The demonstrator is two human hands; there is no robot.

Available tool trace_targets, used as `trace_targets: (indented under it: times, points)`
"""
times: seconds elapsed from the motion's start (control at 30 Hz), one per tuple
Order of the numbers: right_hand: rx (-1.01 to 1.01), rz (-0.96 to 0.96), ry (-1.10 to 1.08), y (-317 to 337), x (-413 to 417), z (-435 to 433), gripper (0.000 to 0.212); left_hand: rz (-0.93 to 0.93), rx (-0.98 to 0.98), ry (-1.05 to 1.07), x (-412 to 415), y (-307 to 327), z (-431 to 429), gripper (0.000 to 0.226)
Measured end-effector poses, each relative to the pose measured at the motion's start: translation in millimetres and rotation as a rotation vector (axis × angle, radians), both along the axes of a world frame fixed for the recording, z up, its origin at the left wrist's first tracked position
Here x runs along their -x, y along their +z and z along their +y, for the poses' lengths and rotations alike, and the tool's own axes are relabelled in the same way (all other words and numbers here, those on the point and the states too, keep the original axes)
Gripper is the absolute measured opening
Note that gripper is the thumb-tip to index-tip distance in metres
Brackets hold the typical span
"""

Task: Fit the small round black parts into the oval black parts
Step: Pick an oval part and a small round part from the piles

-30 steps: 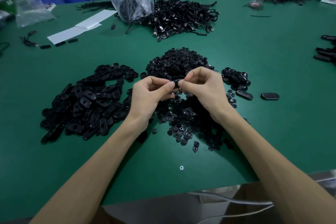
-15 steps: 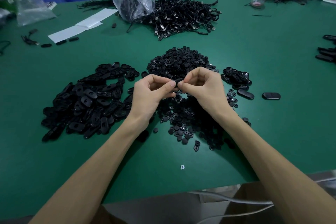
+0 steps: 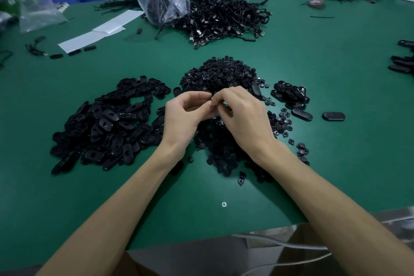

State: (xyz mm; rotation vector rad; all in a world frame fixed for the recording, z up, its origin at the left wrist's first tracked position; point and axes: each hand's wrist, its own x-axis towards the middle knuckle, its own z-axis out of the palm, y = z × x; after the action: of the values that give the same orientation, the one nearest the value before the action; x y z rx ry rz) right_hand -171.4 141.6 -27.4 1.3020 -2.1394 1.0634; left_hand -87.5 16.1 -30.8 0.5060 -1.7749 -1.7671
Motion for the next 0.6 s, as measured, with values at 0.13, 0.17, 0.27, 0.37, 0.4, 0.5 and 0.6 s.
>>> trace_targets:
  times: [0.13,0.17,0.27,0.37,0.4,0.5,0.6]
  points:
    - [-0.005,0.041,0.014,1.4,-4.3,0.2,0.013,0.012,-0.03,0.04,-1.3,1.7,-0.9,0.02]
    - [-0.005,0.041,0.024,1.5,-5.3,0.2,0.015,0.015,-0.039,0.051,-1.2,2.0,-1.7,0.019]
    - [-0.034,0.034,0.061,1.2,-5.9,-0.7,0.022,0.019,-0.073,0.07,-1.4,3.0,-4.6,0.019]
    - [-0.011,-0.055,0.07,0.5,-2.5,0.3,0.027,0.027,-0.121,0.068,-2.5,4.7,-8.2,0.018]
    - [0.025,-0.1,0.053,1.2,-0.8,1.4,0.028,0.028,-0.133,0.065,-2.8,5.3,-9.0,0.018]
    - [0.113,-0.271,0.021,4.5,5.4,4.2,0.028,0.027,-0.132,0.031,-2.3,6.8,-8.7,0.02]
    - [0.141,-0.542,0.096,6.5,11.4,3.6,0.02,0.041,-0.121,-0.031,-1.5,6.6,-7.5,0.019]
